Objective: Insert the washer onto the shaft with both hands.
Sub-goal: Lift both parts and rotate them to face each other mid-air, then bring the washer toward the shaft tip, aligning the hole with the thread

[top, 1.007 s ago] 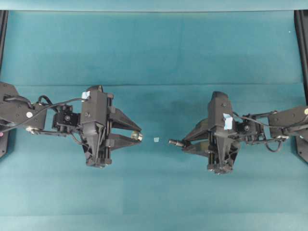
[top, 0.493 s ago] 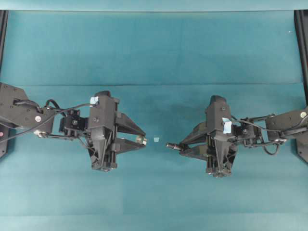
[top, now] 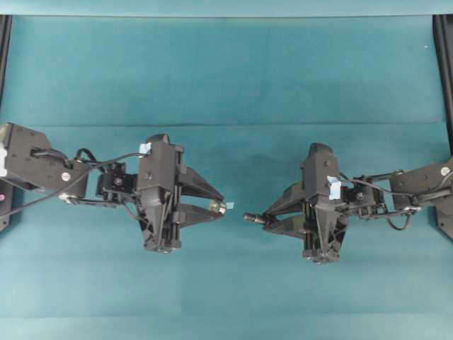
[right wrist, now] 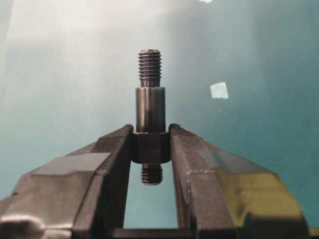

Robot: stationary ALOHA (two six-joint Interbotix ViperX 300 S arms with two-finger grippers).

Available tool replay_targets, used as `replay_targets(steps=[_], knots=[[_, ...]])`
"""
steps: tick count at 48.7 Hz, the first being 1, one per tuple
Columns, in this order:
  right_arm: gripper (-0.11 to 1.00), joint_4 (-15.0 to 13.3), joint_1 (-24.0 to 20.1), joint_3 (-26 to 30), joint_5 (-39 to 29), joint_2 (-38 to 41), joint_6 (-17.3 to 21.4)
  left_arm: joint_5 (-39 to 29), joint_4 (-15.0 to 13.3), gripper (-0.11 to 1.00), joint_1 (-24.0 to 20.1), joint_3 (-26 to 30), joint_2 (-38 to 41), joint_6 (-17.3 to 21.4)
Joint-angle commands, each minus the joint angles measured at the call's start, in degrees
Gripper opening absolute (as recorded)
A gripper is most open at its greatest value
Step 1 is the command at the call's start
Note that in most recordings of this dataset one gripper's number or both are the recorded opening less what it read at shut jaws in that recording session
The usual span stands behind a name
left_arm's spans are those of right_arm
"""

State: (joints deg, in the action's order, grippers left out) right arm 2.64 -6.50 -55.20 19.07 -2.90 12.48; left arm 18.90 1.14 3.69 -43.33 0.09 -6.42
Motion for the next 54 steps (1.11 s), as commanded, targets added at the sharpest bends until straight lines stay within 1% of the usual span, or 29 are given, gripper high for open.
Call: replay_targets(steps=[1,36,54], knots=[[0.0,-0.1,-0.2,0.7,1.1,-0.1,0.5,0.7,0.0,0.34,0.1,1.2,0.1,-0.1],[0.0,-0.1,-0.2,1.0,3.7,0.8,0.6,1.2,0.0,0.34,0.5,4.0,3.3,-0.2],[0.0,-0.1,-0.2,1.0,3.9,0.9,0.5,1.7,0.0,0.34,0.6,4.8,4.5,-0.2]])
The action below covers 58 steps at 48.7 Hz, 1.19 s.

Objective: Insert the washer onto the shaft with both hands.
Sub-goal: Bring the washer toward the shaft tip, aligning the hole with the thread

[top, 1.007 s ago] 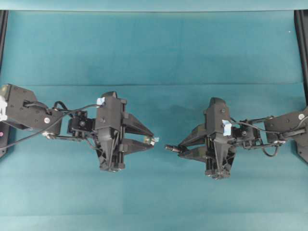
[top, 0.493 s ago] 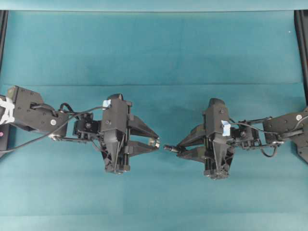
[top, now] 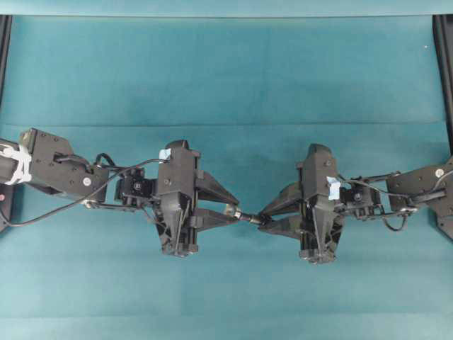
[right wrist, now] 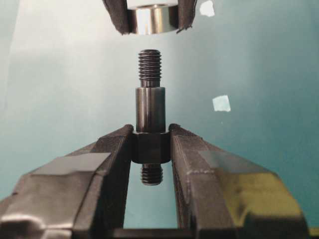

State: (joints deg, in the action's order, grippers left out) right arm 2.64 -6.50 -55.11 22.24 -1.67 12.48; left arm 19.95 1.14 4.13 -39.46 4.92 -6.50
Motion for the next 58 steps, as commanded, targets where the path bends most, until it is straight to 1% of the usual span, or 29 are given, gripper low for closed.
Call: replay_targets(steps=[1,58], knots=[[0.0,-0.1,-0.2,0.9,0.7,-0.4,0.5,0.6,0.0,0.34,0.2,1.0,-0.4,-0.1],[0.0,-0.1,-0.2,1.2,1.6,-0.3,0.4,0.6,0.0,0.34,0.6,2.3,1.1,-0.1]])
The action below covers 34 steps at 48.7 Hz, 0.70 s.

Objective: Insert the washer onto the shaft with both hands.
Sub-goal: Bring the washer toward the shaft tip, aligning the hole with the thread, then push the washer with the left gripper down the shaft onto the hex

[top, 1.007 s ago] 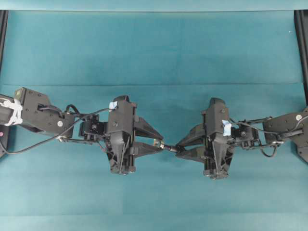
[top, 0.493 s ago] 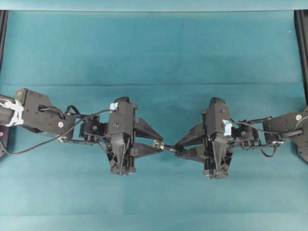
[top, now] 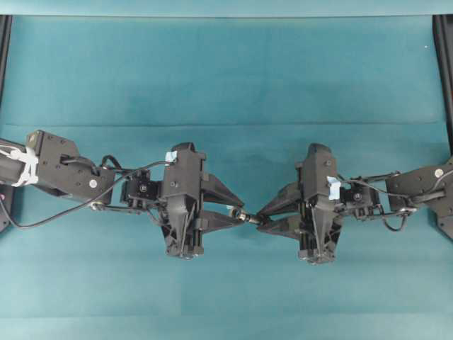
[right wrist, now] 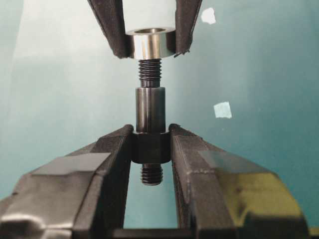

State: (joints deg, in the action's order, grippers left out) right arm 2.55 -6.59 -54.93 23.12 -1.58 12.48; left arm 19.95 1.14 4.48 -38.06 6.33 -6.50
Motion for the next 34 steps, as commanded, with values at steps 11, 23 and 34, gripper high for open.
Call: replay_targets(steps=[11,23,34], knots=[[0.0,-0.1,-0.1,1.1,0.7,-0.4,0.3,0.5,0.0,0.34,0.9,1.6,0.7,-0.1],[0.0,0.0,-0.1,1.7,0.8,0.0,0.2,0.6,0.0,0.34,0.9,3.4,2.1,0.0],[0.0,-0.1,0.0,2.0,0.8,0.2,0.1,0.4,0.0,0.34,0.9,3.8,2.5,0.0]])
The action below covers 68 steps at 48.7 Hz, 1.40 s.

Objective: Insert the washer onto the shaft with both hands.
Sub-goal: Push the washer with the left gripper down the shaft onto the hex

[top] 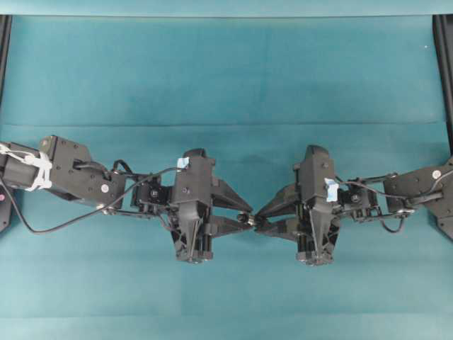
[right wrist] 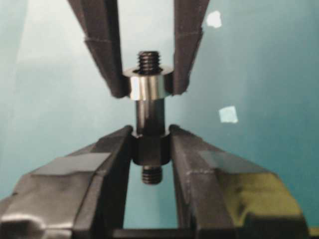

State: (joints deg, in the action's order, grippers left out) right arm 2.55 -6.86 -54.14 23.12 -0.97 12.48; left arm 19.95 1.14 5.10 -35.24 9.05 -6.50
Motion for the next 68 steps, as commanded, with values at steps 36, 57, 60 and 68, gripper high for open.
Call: replay_targets(steps=[36,57,60,68], knots=[[0.0,0.0,1.0,2.3,3.4,-0.2,0.2,-0.5,0.0,0.34,0.3,1.9,1.1,0.0],[0.0,-0.1,1.0,2.5,3.4,-0.1,0.2,-0.5,0.0,0.34,0.3,2.1,1.2,0.1],[0.0,0.0,1.1,2.5,3.4,-0.2,0.2,-0.6,0.1,0.34,0.3,2.1,1.2,0.1],[0.0,-0.1,1.1,2.5,3.2,-0.2,0.2,-0.5,0.0,0.34,0.3,2.4,1.3,0.1]])
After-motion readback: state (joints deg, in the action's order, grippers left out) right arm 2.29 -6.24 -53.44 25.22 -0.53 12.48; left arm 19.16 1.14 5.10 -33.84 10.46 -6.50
